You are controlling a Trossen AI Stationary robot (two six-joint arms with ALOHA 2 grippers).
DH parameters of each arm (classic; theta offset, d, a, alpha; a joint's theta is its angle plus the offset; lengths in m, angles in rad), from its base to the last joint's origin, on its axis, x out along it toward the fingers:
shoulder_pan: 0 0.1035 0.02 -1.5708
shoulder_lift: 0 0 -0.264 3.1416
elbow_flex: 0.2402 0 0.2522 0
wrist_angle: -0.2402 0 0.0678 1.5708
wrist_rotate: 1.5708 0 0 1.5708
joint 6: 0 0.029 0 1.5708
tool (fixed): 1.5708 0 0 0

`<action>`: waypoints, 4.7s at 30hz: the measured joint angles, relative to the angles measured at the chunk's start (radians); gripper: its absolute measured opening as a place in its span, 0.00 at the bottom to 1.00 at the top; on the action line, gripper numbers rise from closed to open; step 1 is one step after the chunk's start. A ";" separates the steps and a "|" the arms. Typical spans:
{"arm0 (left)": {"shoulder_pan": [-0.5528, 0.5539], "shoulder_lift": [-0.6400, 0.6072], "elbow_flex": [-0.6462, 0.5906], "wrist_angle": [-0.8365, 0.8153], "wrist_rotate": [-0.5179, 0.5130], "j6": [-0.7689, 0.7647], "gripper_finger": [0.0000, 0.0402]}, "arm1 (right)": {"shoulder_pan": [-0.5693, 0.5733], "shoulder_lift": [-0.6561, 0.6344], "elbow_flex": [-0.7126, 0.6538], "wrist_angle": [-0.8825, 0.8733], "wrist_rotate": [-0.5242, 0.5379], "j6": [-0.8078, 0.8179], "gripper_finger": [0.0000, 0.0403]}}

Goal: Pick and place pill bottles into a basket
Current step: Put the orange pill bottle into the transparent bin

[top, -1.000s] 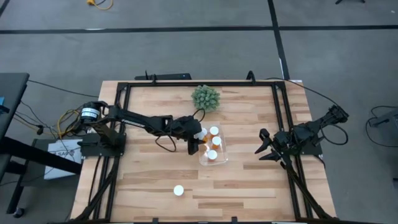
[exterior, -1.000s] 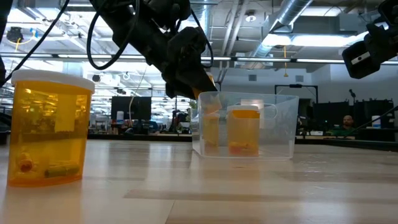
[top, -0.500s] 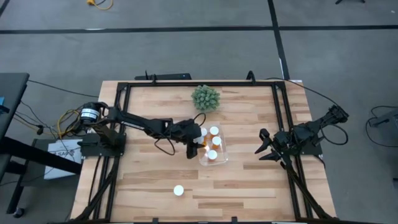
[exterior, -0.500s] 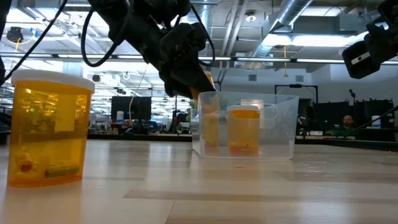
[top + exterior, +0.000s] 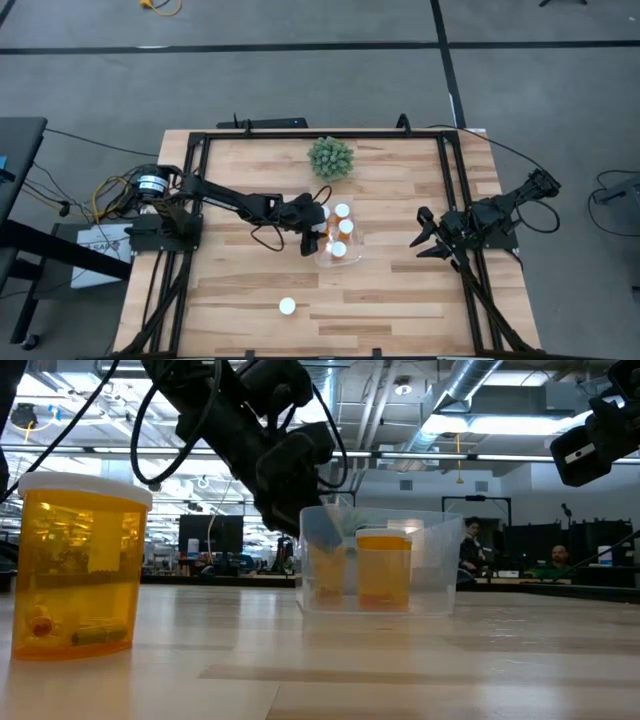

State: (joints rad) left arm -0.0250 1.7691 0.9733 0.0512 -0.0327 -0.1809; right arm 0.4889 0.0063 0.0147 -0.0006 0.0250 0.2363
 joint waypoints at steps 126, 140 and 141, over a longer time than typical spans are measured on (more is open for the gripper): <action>-0.535 -0.114 -0.340 0.372 0.019 -0.132 0.55 | 0.000 0.000 0.000 0.000 0.000 0.000 0.34; -0.523 -0.114 -0.341 0.357 0.034 -0.198 0.73 | 0.000 0.000 0.000 0.000 0.000 0.000 0.34; -0.523 -0.114 -0.341 0.357 0.021 -0.194 0.74 | 0.000 0.000 0.000 0.000 0.000 0.000 0.34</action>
State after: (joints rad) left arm -0.5480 1.6547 0.6327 0.4084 -0.0118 -0.3752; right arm 0.4889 0.0059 0.0145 -0.0010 0.0246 0.2360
